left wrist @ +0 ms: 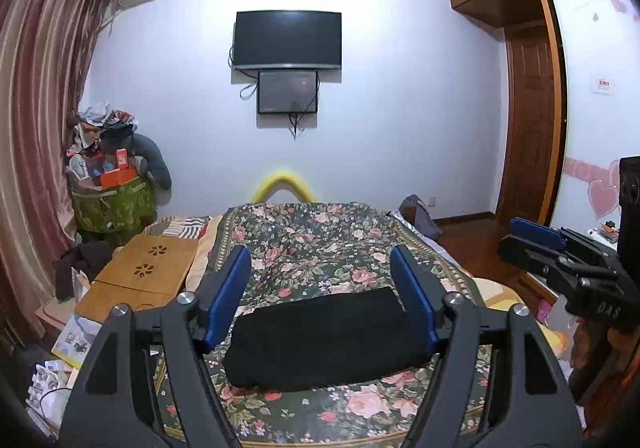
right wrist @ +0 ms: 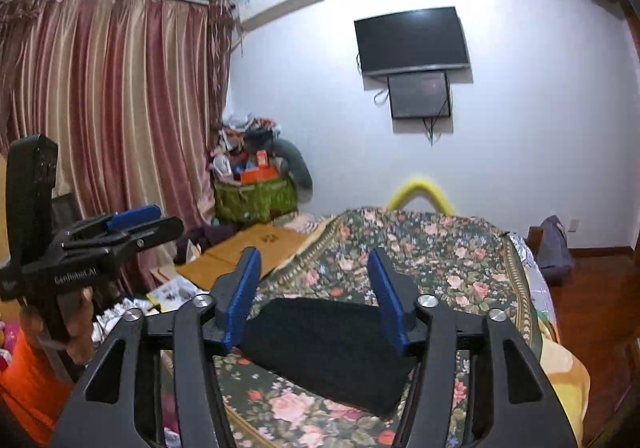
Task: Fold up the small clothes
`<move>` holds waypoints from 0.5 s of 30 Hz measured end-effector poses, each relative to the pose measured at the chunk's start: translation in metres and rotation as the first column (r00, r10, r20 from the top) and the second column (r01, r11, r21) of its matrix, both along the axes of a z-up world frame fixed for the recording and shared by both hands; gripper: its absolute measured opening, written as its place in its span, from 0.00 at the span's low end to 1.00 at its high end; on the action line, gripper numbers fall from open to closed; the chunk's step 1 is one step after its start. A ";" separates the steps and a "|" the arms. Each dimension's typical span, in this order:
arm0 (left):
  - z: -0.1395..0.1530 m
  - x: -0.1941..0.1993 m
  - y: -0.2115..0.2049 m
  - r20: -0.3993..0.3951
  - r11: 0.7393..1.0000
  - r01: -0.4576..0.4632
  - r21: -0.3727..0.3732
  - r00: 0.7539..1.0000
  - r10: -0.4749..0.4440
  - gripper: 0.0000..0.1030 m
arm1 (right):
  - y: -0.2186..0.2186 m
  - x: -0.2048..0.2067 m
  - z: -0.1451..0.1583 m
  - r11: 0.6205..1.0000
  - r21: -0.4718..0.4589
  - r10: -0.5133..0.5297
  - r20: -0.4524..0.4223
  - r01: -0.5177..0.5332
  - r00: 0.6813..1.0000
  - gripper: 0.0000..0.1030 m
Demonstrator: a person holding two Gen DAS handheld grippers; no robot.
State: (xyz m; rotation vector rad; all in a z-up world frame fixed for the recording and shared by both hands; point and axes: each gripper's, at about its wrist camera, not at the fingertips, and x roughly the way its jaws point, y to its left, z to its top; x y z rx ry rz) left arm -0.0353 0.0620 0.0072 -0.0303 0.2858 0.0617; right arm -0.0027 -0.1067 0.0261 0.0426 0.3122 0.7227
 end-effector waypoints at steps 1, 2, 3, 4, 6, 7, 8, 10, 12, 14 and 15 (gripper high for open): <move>0.000 -0.004 -0.002 0.005 1.000 0.001 -0.004 1.000 -0.001 0.78 | 0.000 -0.004 0.000 1.000 -0.004 -0.009 0.008 0.009 1.000 0.63; 0.000 -0.008 -0.003 0.012 1.000 0.000 -0.011 1.000 0.000 0.81 | 0.001 -0.008 -0.001 1.000 -0.011 -0.022 0.016 0.022 1.000 0.69; 0.000 -0.011 -0.003 0.017 1.000 0.000 -0.014 1.000 0.000 0.89 | 0.001 -0.011 -0.002 0.999 -0.019 -0.035 0.024 0.036 0.999 0.76; 0.001 -0.014 -0.003 0.022 1.000 -0.001 -0.017 1.000 0.002 0.93 | 0.002 -0.013 -0.003 0.999 -0.025 -0.044 0.030 0.045 0.999 0.79; 0.001 -0.019 -0.004 0.034 1.000 -0.006 -0.026 0.999 0.006 0.95 | 0.001 -0.015 -0.004 0.998 -0.029 -0.061 0.041 0.062 0.997 0.86; 0.001 -0.021 -0.004 0.037 1.000 -0.010 -0.027 0.999 0.011 0.97 | 0.000 -0.015 -0.004 0.997 -0.025 -0.066 0.041 0.067 0.997 0.88; 0.001 -0.019 -0.005 0.039 0.999 -0.016 -0.029 0.999 0.018 0.98 | 0.000 -0.015 -0.003 0.997 -0.020 -0.077 0.040 0.078 0.996 0.94; 0.001 -0.020 -0.004 0.041 0.999 -0.017 -0.033 0.999 0.019 0.99 | -0.002 -0.012 -0.003 0.996 -0.013 -0.090 0.044 0.091 0.995 1.00; 0.000 -0.019 -0.002 0.039 0.999 -0.016 -0.033 0.999 0.017 0.99 | -0.003 -0.012 -0.002 0.995 -0.017 -0.095 0.049 0.096 0.994 0.99; -0.001 -0.019 -0.003 0.040 0.999 -0.018 -0.033 0.999 0.019 0.99 | -0.003 -0.012 0.000 0.995 -0.022 -0.097 0.056 0.098 0.994 0.99; -0.001 -0.018 -0.002 0.040 0.999 -0.020 -0.034 0.999 0.021 0.99 | -0.003 -0.014 0.000 0.995 -0.022 -0.096 0.058 0.097 0.994 0.99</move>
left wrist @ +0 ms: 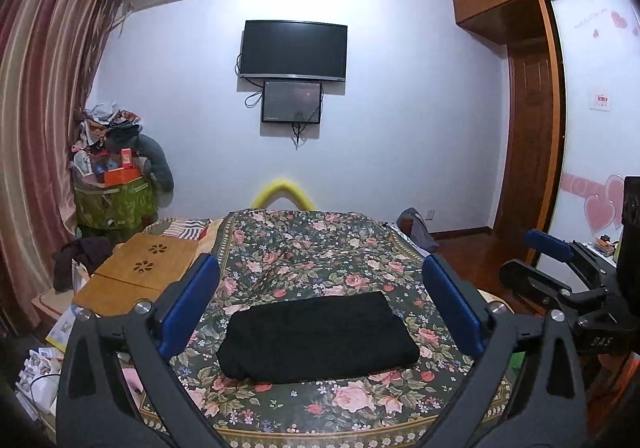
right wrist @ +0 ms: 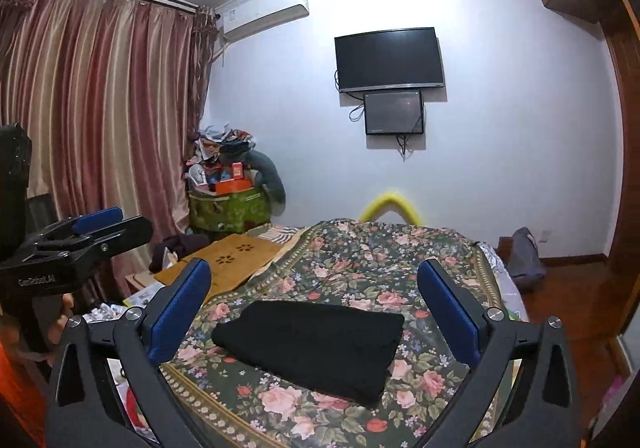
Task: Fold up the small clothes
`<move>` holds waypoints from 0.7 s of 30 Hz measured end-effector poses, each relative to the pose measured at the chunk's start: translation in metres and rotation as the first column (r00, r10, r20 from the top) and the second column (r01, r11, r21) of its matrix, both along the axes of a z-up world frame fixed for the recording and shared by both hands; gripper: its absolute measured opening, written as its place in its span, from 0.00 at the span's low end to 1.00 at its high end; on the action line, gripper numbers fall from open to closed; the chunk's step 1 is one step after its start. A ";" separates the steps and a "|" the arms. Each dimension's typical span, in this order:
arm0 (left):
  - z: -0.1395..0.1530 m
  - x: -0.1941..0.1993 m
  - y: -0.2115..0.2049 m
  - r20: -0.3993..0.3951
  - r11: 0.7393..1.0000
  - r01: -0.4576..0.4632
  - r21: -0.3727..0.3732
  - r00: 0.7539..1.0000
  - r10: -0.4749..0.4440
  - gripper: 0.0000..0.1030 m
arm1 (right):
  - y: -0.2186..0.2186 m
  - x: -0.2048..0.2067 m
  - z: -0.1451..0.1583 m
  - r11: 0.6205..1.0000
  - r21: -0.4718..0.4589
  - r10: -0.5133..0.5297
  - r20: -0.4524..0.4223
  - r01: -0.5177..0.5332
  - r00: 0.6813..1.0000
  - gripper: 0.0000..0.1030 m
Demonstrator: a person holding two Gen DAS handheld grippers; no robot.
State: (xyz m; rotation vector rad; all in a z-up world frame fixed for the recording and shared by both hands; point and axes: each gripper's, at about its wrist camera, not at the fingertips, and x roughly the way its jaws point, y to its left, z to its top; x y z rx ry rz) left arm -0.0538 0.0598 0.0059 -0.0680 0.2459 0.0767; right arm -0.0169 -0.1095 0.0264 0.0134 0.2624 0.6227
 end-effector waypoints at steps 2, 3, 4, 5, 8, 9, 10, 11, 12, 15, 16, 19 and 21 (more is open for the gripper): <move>-0.001 -0.001 0.000 0.000 1.000 -0.005 -0.003 1.000 0.005 0.99 | -0.002 -0.005 0.001 1.000 0.002 -0.001 0.006 0.001 1.000 0.99; -0.002 -0.002 0.000 0.001 1.000 -0.006 -0.005 1.000 0.006 0.99 | -0.002 -0.007 0.000 1.000 0.002 -0.001 0.007 0.001 1.000 0.99; -0.003 -0.003 -0.001 -0.001 1.000 -0.005 -0.003 1.000 0.005 0.99 | -0.002 -0.007 0.000 1.000 0.001 -0.001 0.007 0.001 1.000 0.99; -0.004 -0.002 -0.001 -0.004 1.000 -0.006 -0.001 1.000 0.006 0.99 | -0.002 -0.006 0.001 1.000 -0.002 -0.002 0.006 0.002 1.000 0.99; -0.006 0.000 -0.002 -0.008 1.000 -0.009 -0.001 1.000 0.009 0.99 | -0.003 -0.007 -0.001 1.000 -0.002 -0.001 0.001 0.001 1.000 0.99; -0.006 0.001 -0.003 -0.010 1.000 -0.008 -0.002 1.000 0.008 0.99 | -0.003 -0.007 -0.002 1.000 -0.002 -0.002 -0.002 0.002 1.000 0.99; -0.007 0.001 -0.003 -0.012 1.000 -0.006 -0.003 1.000 0.006 0.99 | -0.003 -0.008 -0.002 1.000 -0.002 -0.001 -0.005 0.001 1.000 0.99; -0.008 0.001 -0.002 -0.014 1.000 -0.005 -0.003 1.000 0.005 0.99 | -0.003 -0.007 -0.002 1.000 -0.002 -0.002 -0.007 0.002 1.000 0.99; -0.008 0.002 -0.002 -0.016 1.000 -0.005 -0.002 1.000 0.005 0.99 | -0.003 -0.008 -0.003 1.000 -0.003 -0.005 -0.008 0.005 1.000 0.99; -0.010 0.004 -0.002 -0.022 1.000 -0.002 0.002 1.000 0.002 0.99 | -0.003 -0.007 -0.004 1.000 -0.005 -0.007 -0.013 0.007 1.000 0.99; -0.010 0.005 -0.002 -0.024 1.000 -0.003 0.004 1.000 0.003 0.99 | -0.004 -0.006 -0.004 1.000 -0.006 -0.009 -0.015 0.008 1.000 0.99; -0.011 0.007 -0.003 -0.027 1.000 -0.002 0.006 1.000 0.002 0.99 | -0.003 -0.005 -0.005 1.000 -0.007 -0.009 -0.023 0.009 1.000 0.99; -0.012 0.008 -0.002 -0.033 1.000 -0.001 0.004 0.999 0.001 0.99 | -0.003 -0.004 -0.006 1.000 -0.005 -0.009 -0.029 0.008 1.000 0.99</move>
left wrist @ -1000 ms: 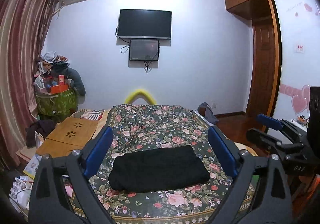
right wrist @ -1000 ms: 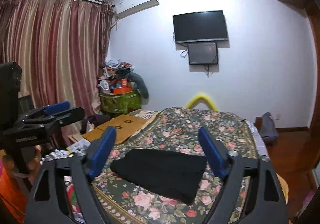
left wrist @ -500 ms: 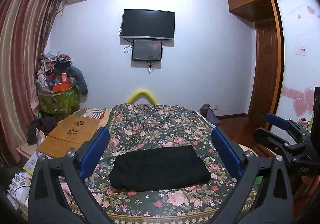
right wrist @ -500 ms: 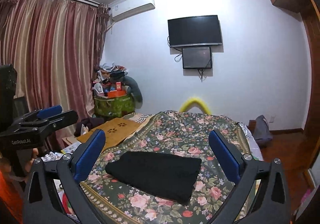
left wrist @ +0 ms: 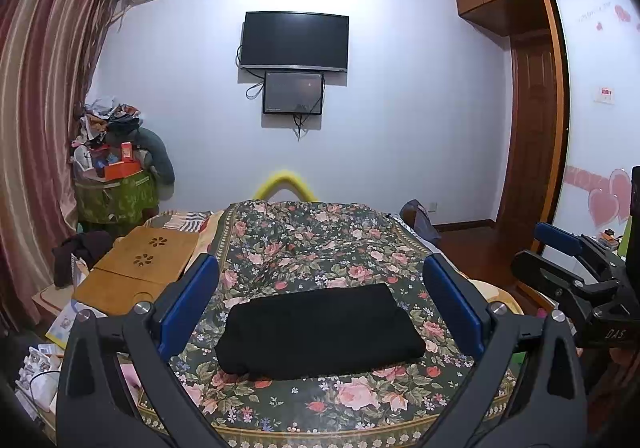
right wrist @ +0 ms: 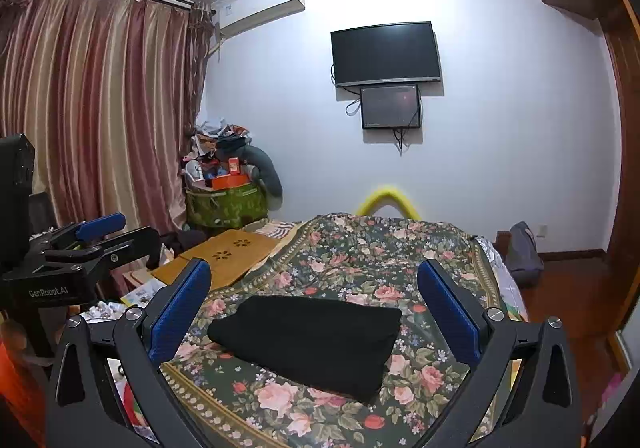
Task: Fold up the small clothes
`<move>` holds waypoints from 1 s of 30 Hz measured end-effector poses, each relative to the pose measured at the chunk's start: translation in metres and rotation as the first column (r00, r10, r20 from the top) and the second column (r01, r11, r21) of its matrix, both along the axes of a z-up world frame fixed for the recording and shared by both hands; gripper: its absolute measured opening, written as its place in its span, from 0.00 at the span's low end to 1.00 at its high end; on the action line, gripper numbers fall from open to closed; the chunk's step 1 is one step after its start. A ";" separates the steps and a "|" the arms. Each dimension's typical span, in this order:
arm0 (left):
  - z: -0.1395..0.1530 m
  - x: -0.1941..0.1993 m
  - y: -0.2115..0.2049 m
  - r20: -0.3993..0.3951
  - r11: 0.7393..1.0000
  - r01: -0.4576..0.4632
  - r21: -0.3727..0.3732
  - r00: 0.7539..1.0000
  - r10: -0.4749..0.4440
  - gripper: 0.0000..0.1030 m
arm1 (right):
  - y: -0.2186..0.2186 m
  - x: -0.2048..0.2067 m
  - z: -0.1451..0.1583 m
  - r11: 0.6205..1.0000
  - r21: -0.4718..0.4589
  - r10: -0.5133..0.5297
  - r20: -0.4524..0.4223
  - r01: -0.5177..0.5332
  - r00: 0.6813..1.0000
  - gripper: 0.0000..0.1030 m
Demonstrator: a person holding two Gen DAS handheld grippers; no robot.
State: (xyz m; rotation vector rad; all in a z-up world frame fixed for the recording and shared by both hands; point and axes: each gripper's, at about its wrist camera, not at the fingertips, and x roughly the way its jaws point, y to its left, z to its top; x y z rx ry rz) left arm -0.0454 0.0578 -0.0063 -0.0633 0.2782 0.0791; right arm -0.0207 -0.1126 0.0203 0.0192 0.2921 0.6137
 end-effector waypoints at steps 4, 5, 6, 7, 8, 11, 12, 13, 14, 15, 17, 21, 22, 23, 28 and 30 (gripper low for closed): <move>-0.001 0.002 0.002 -0.003 1.000 -0.006 0.002 1.000 0.006 1.00 | 0.000 0.000 -0.001 1.000 -0.001 0.000 -0.004 0.000 1.000 0.99; -0.001 0.002 0.001 -0.003 1.000 -0.009 0.001 1.000 0.009 0.99 | 0.000 0.000 -0.001 1.000 -0.001 0.000 -0.005 0.000 1.000 0.99; 0.000 0.002 0.001 -0.002 1.000 -0.012 -0.001 1.000 0.012 1.00 | 0.000 0.001 -0.001 1.000 -0.001 0.000 -0.007 0.000 1.000 0.99; 0.000 0.002 0.002 -0.002 1.000 -0.013 -0.003 1.000 0.013 1.00 | -0.001 0.001 -0.001 1.000 0.000 -0.001 -0.009 0.001 1.000 0.99; -0.001 0.002 0.002 -0.002 1.000 -0.013 -0.005 1.000 0.013 1.00 | -0.001 0.001 -0.001 1.000 -0.001 -0.003 -0.009 0.003 1.000 0.99; -0.001 0.003 0.003 -0.005 1.000 -0.013 -0.010 1.000 0.013 1.00 | -0.002 0.002 0.000 1.000 0.001 -0.008 -0.012 0.008 1.000 0.99; -0.001 0.004 0.002 -0.006 1.000 -0.013 -0.011 1.000 0.013 1.00 | -0.003 0.002 -0.001 1.000 0.002 -0.009 -0.013 0.009 1.000 0.99; -0.001 0.004 0.002 -0.007 1.000 -0.013 -0.010 1.000 0.013 1.00 | -0.003 0.002 -0.001 1.000 0.001 -0.011 -0.014 0.011 1.000 0.99; -0.001 0.004 0.002 -0.008 1.000 -0.014 -0.010 1.000 0.014 1.00 | -0.003 0.003 -0.002 1.000 0.000 -0.012 -0.015 0.012 1.000 0.99; -0.002 0.005 0.002 -0.010 1.000 -0.014 -0.010 1.000 0.014 1.00 | -0.003 0.002 -0.002 1.000 0.000 -0.012 -0.015 0.012 1.000 0.99; -0.002 0.005 0.002 -0.012 1.000 -0.013 -0.011 1.000 0.012 1.00 | -0.003 0.002 -0.003 1.000 0.000 -0.014 -0.018 0.014 1.000 0.99; -0.002 0.006 0.002 -0.012 1.000 -0.011 -0.011 1.000 0.011 1.00 | -0.003 0.001 -0.002 1.000 -0.003 -0.015 -0.020 0.015 1.000 0.99; -0.002 0.006 0.002 -0.013 1.000 -0.011 -0.011 1.000 0.011 1.00 | -0.003 0.002 -0.003 1.000 -0.002 -0.014 -0.020 0.014 1.000 0.99; -0.002 0.005 0.002 -0.013 1.000 -0.009 -0.010 1.000 0.009 1.00 | -0.003 0.001 -0.002 1.000 -0.001 -0.014 -0.021 0.014 1.000 0.99; -0.003 0.006 0.003 -0.015 1.000 -0.001 -0.012 1.000 0.001 1.00 | -0.003 0.002 -0.002 1.000 0.000 -0.013 -0.021 0.013 1.000 0.99; -0.004 0.006 0.004 -0.016 1.000 0.004 -0.014 1.000 -0.004 1.00 | -0.003 0.001 -0.001 1.000 -0.001 -0.014 -0.020 0.014 1.000 0.99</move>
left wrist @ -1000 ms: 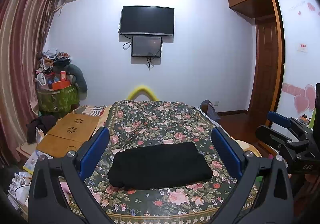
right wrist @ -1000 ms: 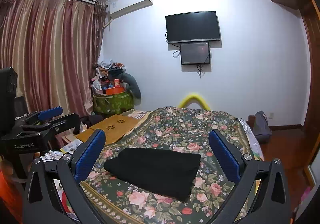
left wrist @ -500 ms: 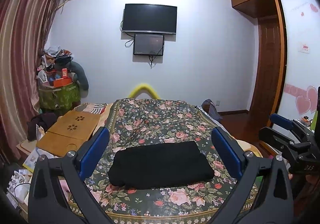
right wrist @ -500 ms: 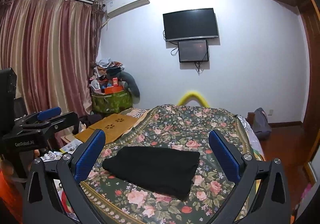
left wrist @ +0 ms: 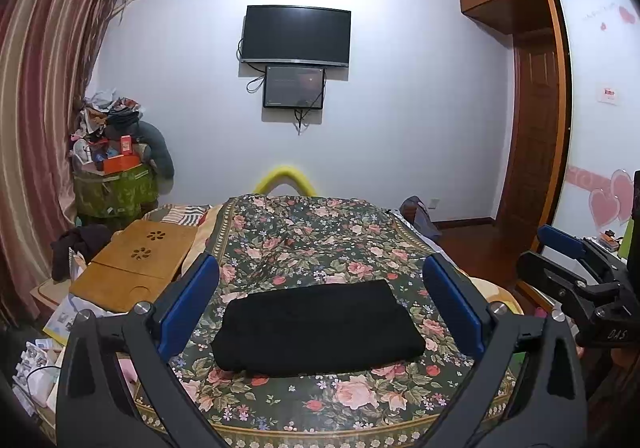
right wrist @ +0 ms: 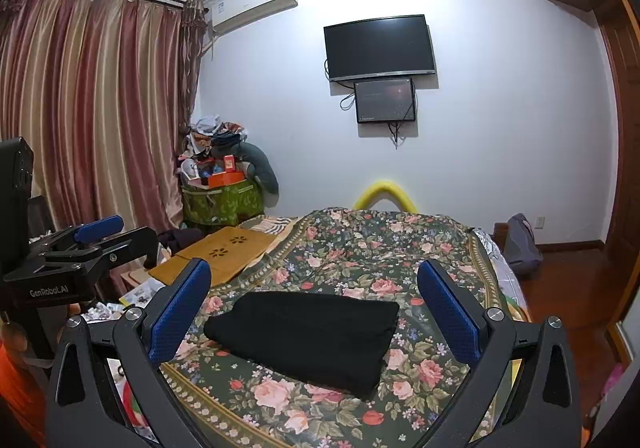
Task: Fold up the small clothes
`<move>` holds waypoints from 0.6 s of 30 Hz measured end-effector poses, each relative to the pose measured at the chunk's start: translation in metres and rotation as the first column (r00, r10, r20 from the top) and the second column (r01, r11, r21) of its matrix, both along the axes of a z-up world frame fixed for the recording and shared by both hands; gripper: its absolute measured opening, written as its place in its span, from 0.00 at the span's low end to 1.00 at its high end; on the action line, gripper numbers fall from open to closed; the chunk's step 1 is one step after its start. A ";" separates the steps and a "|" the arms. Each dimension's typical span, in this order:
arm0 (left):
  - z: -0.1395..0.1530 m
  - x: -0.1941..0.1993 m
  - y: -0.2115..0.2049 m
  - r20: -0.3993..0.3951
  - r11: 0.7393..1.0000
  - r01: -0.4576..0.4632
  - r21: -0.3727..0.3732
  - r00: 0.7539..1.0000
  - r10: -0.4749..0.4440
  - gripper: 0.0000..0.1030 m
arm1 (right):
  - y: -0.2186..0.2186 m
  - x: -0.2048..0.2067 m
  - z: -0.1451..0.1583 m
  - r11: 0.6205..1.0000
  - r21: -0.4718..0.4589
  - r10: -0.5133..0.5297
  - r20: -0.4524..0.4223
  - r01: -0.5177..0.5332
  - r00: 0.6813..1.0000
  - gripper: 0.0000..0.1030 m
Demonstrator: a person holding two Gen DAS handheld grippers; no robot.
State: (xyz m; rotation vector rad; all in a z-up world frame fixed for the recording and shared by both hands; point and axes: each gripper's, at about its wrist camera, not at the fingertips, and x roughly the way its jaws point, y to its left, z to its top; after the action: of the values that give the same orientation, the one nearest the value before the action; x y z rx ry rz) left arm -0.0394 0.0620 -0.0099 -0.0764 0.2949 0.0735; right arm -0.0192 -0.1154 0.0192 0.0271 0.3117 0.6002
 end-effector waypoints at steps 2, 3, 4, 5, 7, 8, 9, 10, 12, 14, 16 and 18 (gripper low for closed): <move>0.000 0.000 0.001 -0.002 1.000 0.006 -0.002 1.000 -0.006 1.00 | 0.000 0.000 0.001 1.000 0.002 0.000 0.001 0.000 1.000 0.99; 0.000 0.001 0.000 -0.004 1.000 0.012 -0.002 1.000 -0.012 1.00 | 0.000 0.000 0.001 1.000 0.003 -0.001 0.001 0.001 1.000 0.99; 0.000 0.001 0.001 -0.005 1.000 0.017 -0.003 1.000 -0.017 1.00 | 0.000 -0.001 0.001 1.000 0.004 -0.002 0.000 0.002 1.000 0.99; 0.000 0.001 0.001 -0.007 1.000 0.022 -0.003 1.000 -0.022 1.00 | 0.001 0.000 0.002 1.000 0.004 -0.003 0.000 0.003 1.000 0.99; 0.000 0.001 0.002 -0.008 1.000 0.027 -0.002 1.000 -0.027 1.00 | 0.001 0.000 0.002 1.000 0.003 -0.003 0.000 0.003 1.000 0.99; 0.000 0.001 0.002 -0.007 1.000 0.028 -0.001 1.000 -0.028 1.00 | 0.001 0.000 0.002 1.000 0.003 -0.004 0.001 0.004 1.000 0.99; 0.000 0.000 0.002 -0.006 1.000 0.029 -0.002 1.000 -0.029 1.00 | 0.000 0.000 0.002 1.000 0.003 -0.004 0.000 0.004 1.000 0.99; 0.000 0.000 0.003 -0.004 1.000 0.031 -0.002 1.000 -0.031 1.00 | 0.000 0.001 0.002 1.000 0.004 -0.003 -0.001 0.003 1.000 0.99; 0.000 0.000 0.003 -0.005 0.999 0.038 -0.005 0.999 -0.038 1.00 | 0.000 0.000 0.002 1.000 0.004 -0.005 0.000 0.005 1.000 0.99; 0.000 0.000 0.002 -0.009 0.999 0.044 -0.007 0.999 -0.044 1.00 | 0.001 0.000 0.002 1.000 0.004 -0.007 0.000 0.007 1.000 0.99; 0.000 0.000 0.001 -0.011 0.999 0.049 -0.008 0.999 -0.049 1.00 | 0.002 -0.001 0.002 1.000 0.004 -0.008 -0.001 0.008 1.000 0.99; 0.000 -0.001 0.001 -0.008 0.999 0.051 -0.008 0.999 -0.051 1.00 | 0.001 -0.001 0.002 1.000 0.004 -0.009 -0.001 0.009 1.000 0.99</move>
State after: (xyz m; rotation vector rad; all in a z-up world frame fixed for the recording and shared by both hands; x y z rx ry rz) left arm -0.0404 0.0630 -0.0095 -0.0762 0.3051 0.0224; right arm -0.0198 -0.1141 0.0214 0.0327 0.3109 0.5920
